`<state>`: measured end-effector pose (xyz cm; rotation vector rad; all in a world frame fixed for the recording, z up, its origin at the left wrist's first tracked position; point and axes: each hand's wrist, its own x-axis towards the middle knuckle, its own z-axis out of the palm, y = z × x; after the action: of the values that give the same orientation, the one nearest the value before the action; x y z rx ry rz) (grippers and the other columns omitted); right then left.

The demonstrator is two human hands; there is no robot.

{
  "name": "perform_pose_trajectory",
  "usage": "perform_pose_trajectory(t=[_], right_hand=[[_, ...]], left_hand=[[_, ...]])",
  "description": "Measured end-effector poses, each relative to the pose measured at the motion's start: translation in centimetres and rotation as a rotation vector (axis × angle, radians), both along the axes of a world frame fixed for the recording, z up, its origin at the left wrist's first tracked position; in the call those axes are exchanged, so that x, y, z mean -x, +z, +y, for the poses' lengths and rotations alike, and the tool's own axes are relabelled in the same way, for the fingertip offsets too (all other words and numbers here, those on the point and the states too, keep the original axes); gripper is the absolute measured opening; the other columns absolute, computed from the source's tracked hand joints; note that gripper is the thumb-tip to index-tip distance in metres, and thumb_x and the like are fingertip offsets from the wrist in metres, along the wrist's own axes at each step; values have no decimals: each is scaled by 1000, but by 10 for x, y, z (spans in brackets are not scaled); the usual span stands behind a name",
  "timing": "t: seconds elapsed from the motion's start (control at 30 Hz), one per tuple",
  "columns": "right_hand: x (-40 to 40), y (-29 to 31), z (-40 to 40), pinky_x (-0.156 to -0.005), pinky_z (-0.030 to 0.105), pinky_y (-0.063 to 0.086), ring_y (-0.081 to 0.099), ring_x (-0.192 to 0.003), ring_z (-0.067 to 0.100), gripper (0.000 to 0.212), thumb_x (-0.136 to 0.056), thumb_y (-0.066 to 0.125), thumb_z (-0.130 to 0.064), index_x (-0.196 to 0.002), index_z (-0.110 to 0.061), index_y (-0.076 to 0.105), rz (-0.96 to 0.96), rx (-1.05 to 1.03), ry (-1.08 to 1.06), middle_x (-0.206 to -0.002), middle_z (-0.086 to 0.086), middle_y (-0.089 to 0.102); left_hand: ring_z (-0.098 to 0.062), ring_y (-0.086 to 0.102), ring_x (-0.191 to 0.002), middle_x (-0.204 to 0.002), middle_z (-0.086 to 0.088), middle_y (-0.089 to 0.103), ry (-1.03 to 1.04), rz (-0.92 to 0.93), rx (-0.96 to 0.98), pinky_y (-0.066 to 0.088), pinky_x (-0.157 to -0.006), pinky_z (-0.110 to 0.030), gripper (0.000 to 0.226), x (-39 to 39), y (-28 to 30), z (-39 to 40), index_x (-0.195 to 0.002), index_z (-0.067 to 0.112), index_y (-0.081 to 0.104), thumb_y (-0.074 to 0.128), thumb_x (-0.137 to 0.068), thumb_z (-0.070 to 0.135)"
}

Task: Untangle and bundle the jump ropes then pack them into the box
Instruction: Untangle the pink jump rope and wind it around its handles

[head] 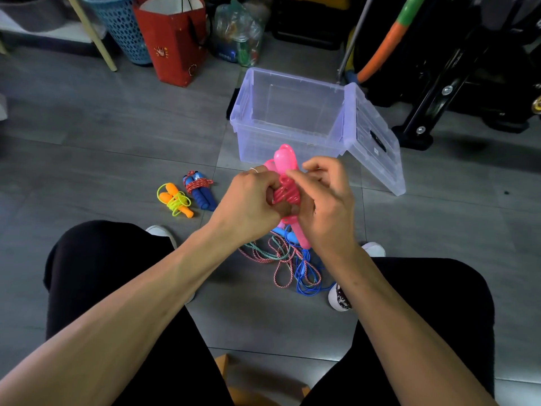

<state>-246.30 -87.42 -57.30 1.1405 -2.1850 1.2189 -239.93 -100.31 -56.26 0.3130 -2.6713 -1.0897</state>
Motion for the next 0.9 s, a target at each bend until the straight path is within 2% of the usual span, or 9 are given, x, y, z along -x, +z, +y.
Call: perform_pose_trajectory(t=[0.13, 0.27, 0.33, 0.4, 0.5, 0.6, 0.73, 0.83, 0.9], right_hand=[[7, -4, 3, -62, 32, 49, 52, -75, 18, 21, -86, 62, 6, -103, 0, 72, 9, -102, 23, -94, 17, 52], [10, -6, 2, -61, 28, 46, 47, -75, 11, 16, -87, 66, -2, -102, 0, 71, -22, -169, 45, -96, 12, 51], [11, -6, 3, -64, 26, 44, 44, -76, 8, 17, -87, 64, -2, -103, 1, 70, -63, -207, 70, -97, 10, 51], [10, -2, 4, -69, 29, 46, 47, -79, 11, 18, -90, 55, -6, -103, 0, 66, -169, -273, 91, -100, 7, 52], [8, 6, 6, -74, 31, 46, 52, -87, 20, 24, -90, 45, -8, -108, -4, 60, -231, -380, 112, -104, 6, 54], [10, 12, 6, -75, 30, 43, 49, -86, 19, 25, -89, 47, -5, -111, -3, 58, -242, -433, 116, -108, 8, 51], [15, 14, 5, -72, 36, 48, 46, -75, 14, 25, -93, 50, -28, -105, -10, 60, -312, -400, 118, -103, 1, 45], [18, 11, 7, -76, 37, 49, 47, -75, 9, 12, -90, 60, -14, -99, -8, 65, -288, -456, 110, -104, 3, 43], [19, 12, 8, -79, 26, 44, 46, -74, -3, 11, -88, 65, -11, -98, -10, 69, -290, -417, 107, -102, 0, 39]], left_hand=[[-7, 41, -62, -69, 0, 47, 0, 37, -83, 29, -57, -19, 23, -4, -1, -1, -72, 12, 54, 75, -80, 16], [-7, 43, -66, -77, -3, 51, -47, 5, -50, 33, -61, -14, 5, -7, -2, -7, -85, 4, 62, 65, -84, 7], [-13, 42, -66, -77, -5, 50, -64, 49, 47, 35, -62, -21, 9, -7, -4, -7, -84, 1, 62, 59, -80, 9], [-22, 48, -67, -78, -7, 51, -48, 95, 145, 42, -64, -35, 15, -8, -6, -6, -83, 1, 62, 54, -78, 13], [-34, 53, -60, -82, -8, 51, 11, 158, 284, 48, -53, -43, 27, -10, -8, -3, -84, 4, 63, 44, -84, 23], [-35, 48, -46, -80, -11, 52, 50, 197, 402, 43, -40, -38, 26, -11, -7, 3, -78, 4, 62, 44, -84, 21], [-30, 46, -42, -77, -10, 53, 57, 211, 455, 33, -38, -27, 19, -11, -6, 4, -74, 6, 63, 50, -80, 19], [-29, 47, -42, -76, -10, 54, 32, 216, 458, 33, -37, -26, 20, -10, -5, 5, -74, 7, 65, 52, -80, 21], [-29, 48, -43, -76, -11, 55, 40, 235, 448, 37, -36, -27, 23, -9, -6, 7, -76, 6, 66, 52, -82, 22]])
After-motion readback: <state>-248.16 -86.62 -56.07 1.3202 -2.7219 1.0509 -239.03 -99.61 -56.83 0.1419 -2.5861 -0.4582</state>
